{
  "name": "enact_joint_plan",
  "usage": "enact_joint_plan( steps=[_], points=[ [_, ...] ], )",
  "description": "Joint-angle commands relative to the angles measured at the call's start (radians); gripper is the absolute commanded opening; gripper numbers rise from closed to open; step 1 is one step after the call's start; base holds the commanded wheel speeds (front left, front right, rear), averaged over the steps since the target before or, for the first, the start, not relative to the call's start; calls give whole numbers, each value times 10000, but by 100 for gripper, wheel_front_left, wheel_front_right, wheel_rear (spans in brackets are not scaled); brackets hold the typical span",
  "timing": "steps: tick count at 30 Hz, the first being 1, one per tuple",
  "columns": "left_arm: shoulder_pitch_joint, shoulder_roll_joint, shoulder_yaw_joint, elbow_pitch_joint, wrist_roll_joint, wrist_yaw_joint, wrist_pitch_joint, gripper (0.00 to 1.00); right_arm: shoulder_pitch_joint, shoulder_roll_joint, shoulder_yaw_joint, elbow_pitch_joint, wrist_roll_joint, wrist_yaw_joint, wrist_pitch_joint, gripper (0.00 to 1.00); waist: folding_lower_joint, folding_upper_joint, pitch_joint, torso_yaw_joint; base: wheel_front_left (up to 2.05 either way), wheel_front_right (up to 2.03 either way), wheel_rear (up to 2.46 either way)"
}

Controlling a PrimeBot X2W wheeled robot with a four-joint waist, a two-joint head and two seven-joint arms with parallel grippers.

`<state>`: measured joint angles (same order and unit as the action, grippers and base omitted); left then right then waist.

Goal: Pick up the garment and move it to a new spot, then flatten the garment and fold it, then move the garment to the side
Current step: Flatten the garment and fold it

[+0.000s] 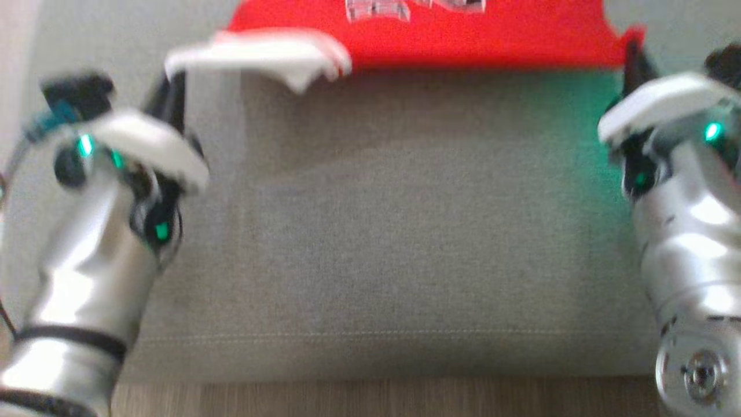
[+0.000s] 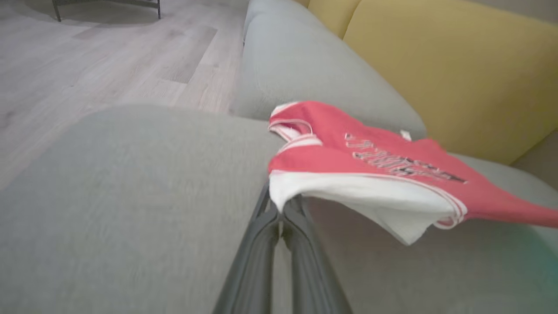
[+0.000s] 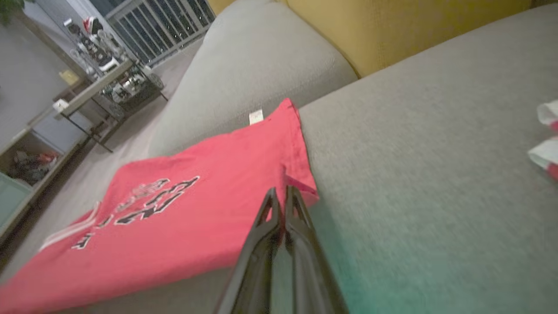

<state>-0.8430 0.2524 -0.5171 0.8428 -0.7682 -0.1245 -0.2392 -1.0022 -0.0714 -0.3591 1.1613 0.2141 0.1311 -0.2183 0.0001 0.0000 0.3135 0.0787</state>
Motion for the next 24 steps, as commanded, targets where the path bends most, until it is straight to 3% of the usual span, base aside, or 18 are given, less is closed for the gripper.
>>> enact_joint_plan(
  steps=[1, 13, 24],
  points=[
    [251, 616, -13, -232, 89, -45, 0, 0, 229, -111, 413, -27, -104, -4, 75, 0, -1, 0, -874, -78, 0, 0, 0],
    [3414, 1704, -1917, -1406, 244, -59, 682, 0, 2040, -210, 1861, 529, -59, -4, 304, 0, -1, 0, -2425, -202, 0, 0, 0],
    [4849, 2503, -2452, -2666, -232, -60, 1417, 0, 3114, -698, 2690, 736, 435, -4, 1498, 0, -1, 0, -3266, -224, 0, 0, 0]
  ],
)
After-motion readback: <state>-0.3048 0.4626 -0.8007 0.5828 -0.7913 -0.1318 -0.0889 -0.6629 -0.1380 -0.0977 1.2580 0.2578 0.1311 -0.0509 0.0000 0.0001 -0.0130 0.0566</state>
